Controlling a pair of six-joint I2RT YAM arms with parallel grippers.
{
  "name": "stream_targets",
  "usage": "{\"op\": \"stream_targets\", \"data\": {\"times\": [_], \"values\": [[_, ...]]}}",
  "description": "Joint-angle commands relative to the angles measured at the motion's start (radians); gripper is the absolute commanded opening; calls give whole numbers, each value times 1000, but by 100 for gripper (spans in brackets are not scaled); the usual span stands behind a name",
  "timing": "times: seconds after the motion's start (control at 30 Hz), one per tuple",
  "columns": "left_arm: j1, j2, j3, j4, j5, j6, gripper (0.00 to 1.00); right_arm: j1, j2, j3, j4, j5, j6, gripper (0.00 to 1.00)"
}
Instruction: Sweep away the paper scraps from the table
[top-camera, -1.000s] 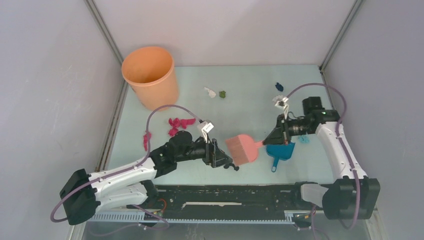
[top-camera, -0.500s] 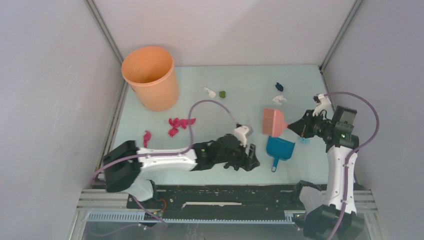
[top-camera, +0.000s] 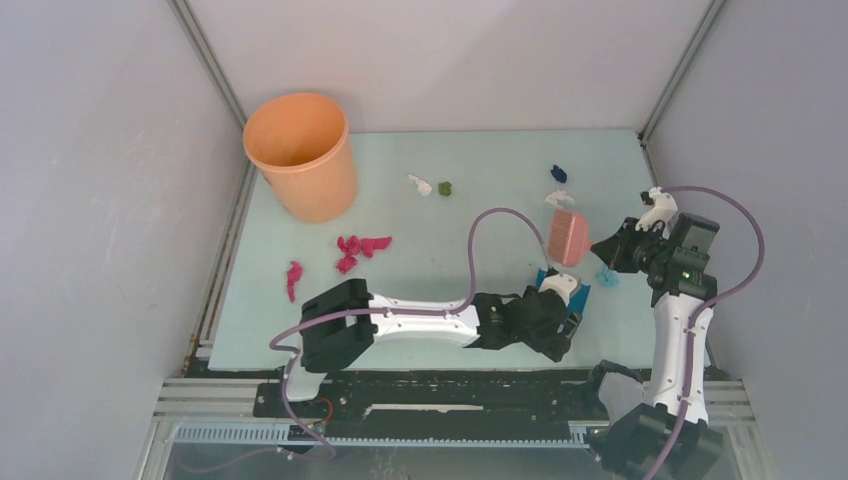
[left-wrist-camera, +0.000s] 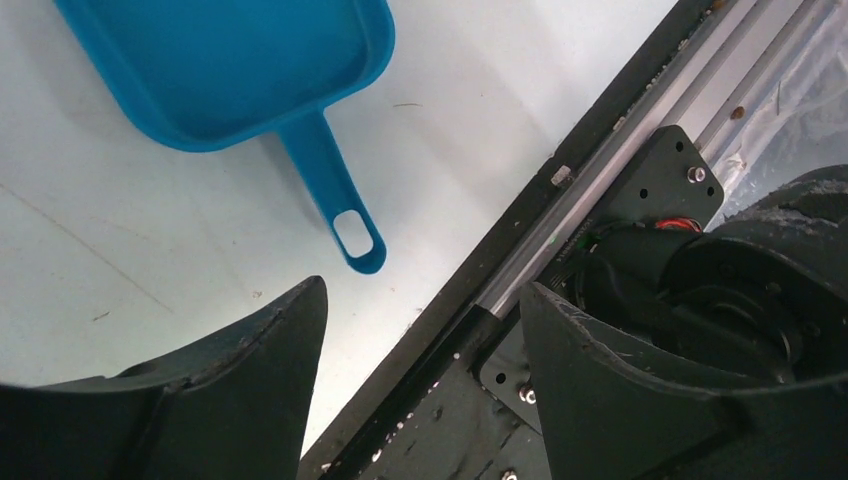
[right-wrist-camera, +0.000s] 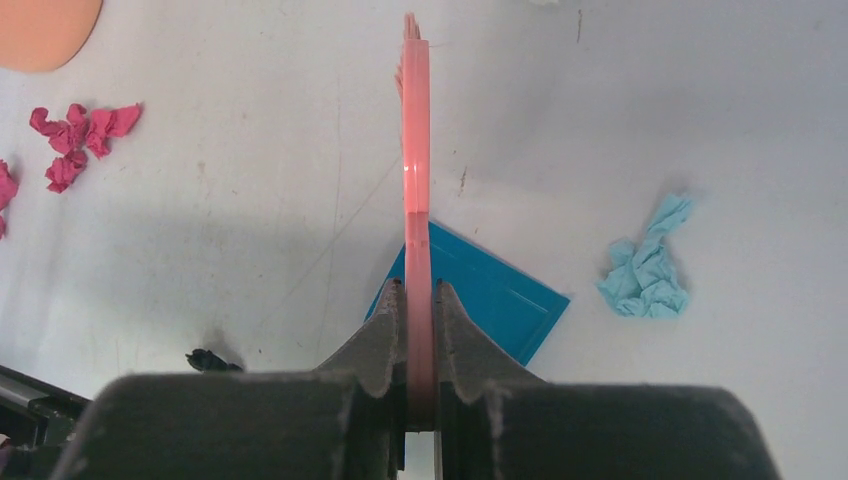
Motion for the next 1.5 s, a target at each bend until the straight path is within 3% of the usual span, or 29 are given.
{"op": "stream_targets", "data": {"times": [0.0,0.17,0.57,1.03,1.2,1.47], "values": [[-3,54,98,-73,-16,-3,76,-5,4,4,51,28,12,0],[-15,116,178,-195,-116,-35,73,-5,-4,4,47,21,9,0],[-19,211,270,-225,-39,-23,55,-5,-6,4,44,2,5,0],[-20,326,467,-358,-148,-8,52,-5,7,4,51,-5,7,0],[-20,335,473,-384,-180,-19,47,-5,1,4,50,1,3,0],[-19,345,477,-383,-180,-25,49,-5,5,4,51,5,0,0]]}}
